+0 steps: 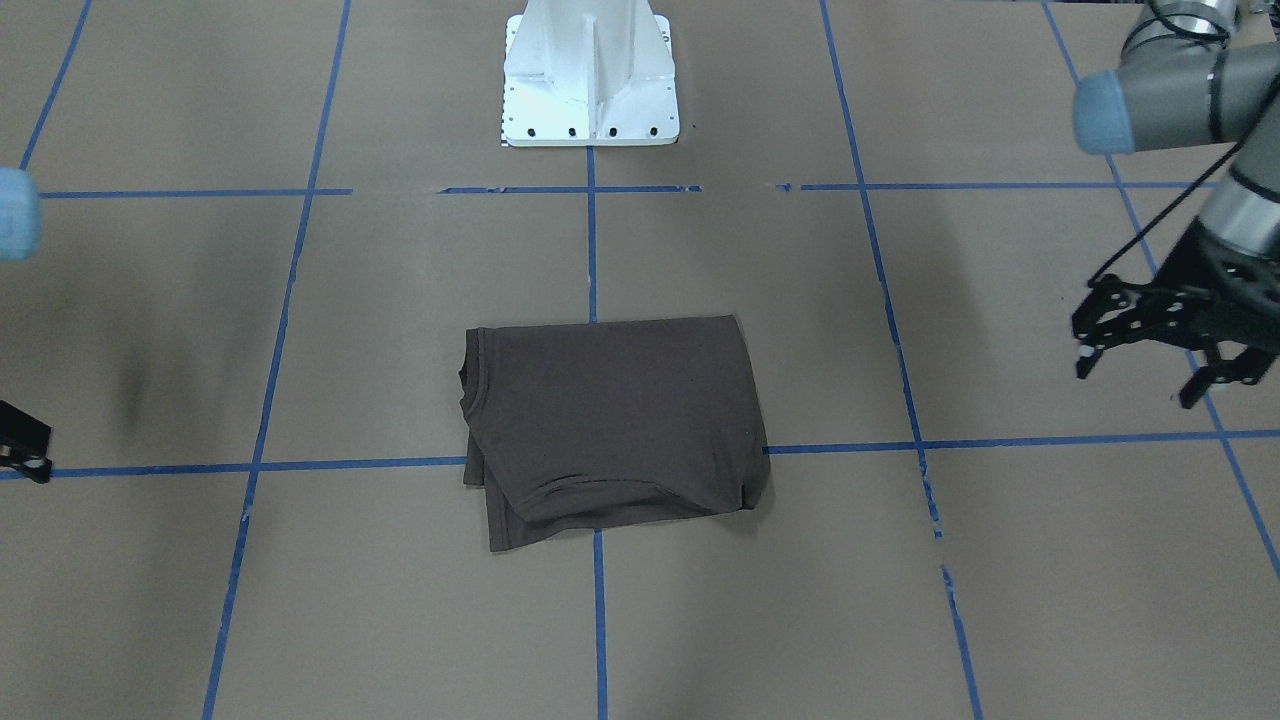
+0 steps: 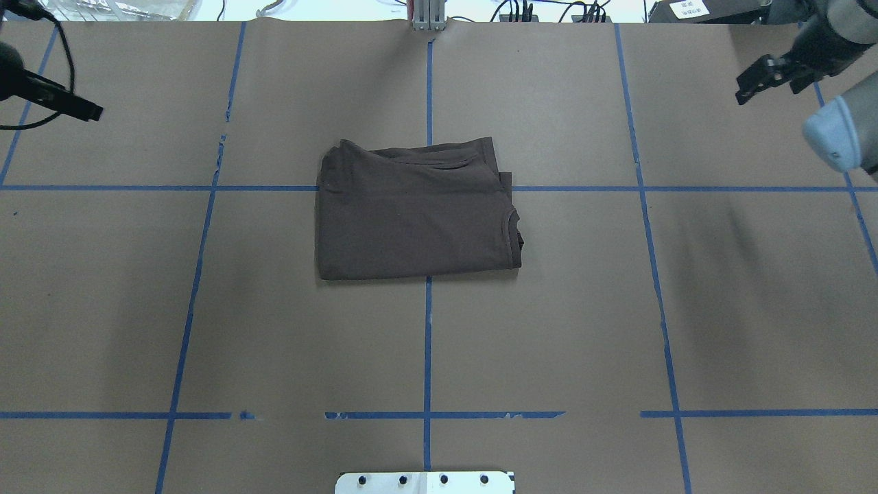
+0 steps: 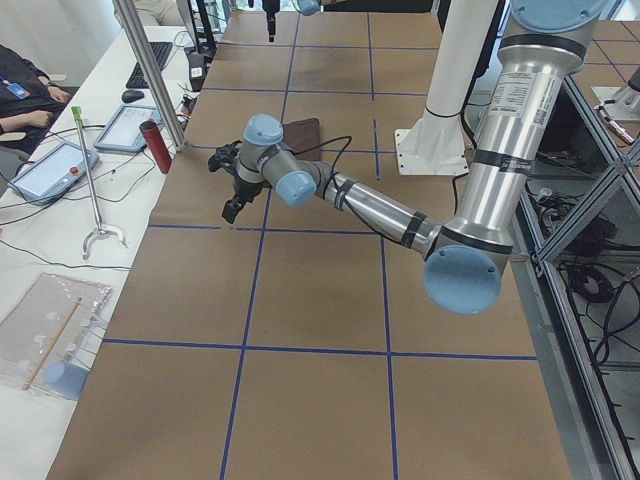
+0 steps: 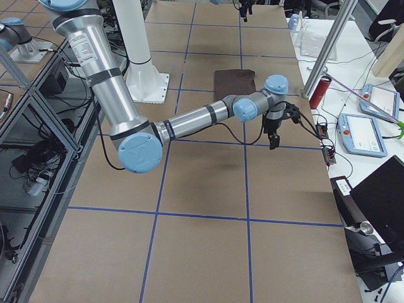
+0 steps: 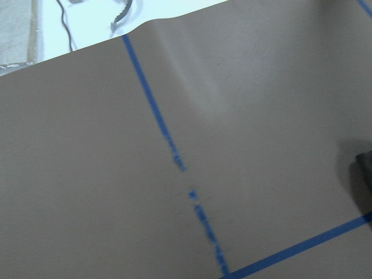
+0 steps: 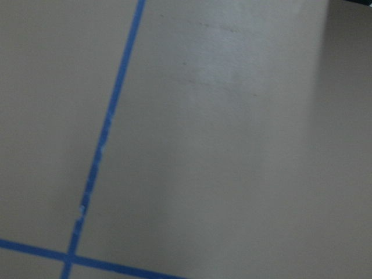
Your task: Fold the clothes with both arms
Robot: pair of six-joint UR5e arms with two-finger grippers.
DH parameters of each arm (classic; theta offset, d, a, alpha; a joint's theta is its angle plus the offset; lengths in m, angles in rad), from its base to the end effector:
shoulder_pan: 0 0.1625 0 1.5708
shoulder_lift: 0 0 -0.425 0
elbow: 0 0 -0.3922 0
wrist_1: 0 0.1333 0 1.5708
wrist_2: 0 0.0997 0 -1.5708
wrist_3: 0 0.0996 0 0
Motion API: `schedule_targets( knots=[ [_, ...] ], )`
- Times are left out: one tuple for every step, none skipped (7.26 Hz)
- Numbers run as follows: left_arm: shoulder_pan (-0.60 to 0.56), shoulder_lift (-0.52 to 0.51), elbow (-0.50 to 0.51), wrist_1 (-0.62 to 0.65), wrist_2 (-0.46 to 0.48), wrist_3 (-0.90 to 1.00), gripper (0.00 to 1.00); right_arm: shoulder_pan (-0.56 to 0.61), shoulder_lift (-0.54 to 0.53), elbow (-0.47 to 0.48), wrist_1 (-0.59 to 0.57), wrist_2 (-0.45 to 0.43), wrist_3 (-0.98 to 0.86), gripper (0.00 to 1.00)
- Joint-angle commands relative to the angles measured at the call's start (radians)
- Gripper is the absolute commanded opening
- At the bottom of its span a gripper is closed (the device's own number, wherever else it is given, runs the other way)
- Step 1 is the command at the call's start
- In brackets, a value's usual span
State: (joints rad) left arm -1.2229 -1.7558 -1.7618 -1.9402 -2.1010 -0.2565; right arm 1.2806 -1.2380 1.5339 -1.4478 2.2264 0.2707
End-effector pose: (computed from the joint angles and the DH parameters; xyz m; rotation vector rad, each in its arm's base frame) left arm 0.1179 -0.5684 0.4317 0.5452 0.7001 0.2829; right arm -0.1128 -0.6313 0.4814 0.2092 -0.7325 -0.1558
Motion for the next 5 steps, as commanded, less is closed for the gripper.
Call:
schedule_targets(
  knots=[
    [-0.208,0.084,0.008,0.095,-0.121,0.184,1.00,0.176,-0.179,0.014,-0.017,0.047,-0.259,1.00],
    [-0.222,0.093,0.018,0.254,-0.126,0.186,1.00,0.189,-0.283,0.015,-0.011,0.033,-0.350,1.00],
    [-0.286,0.102,0.044,0.330,-0.125,0.212,1.00,0.238,-0.357,0.012,-0.012,0.042,-0.364,1.00],
    [-0.328,0.148,0.057,0.331,-0.132,0.299,1.00,0.303,-0.392,0.053,-0.002,0.054,-0.379,1.00],
    [-0.351,0.191,0.067,0.328,-0.139,0.306,1.00,0.304,-0.403,0.160,-0.108,0.071,-0.305,1.00]
  ],
)
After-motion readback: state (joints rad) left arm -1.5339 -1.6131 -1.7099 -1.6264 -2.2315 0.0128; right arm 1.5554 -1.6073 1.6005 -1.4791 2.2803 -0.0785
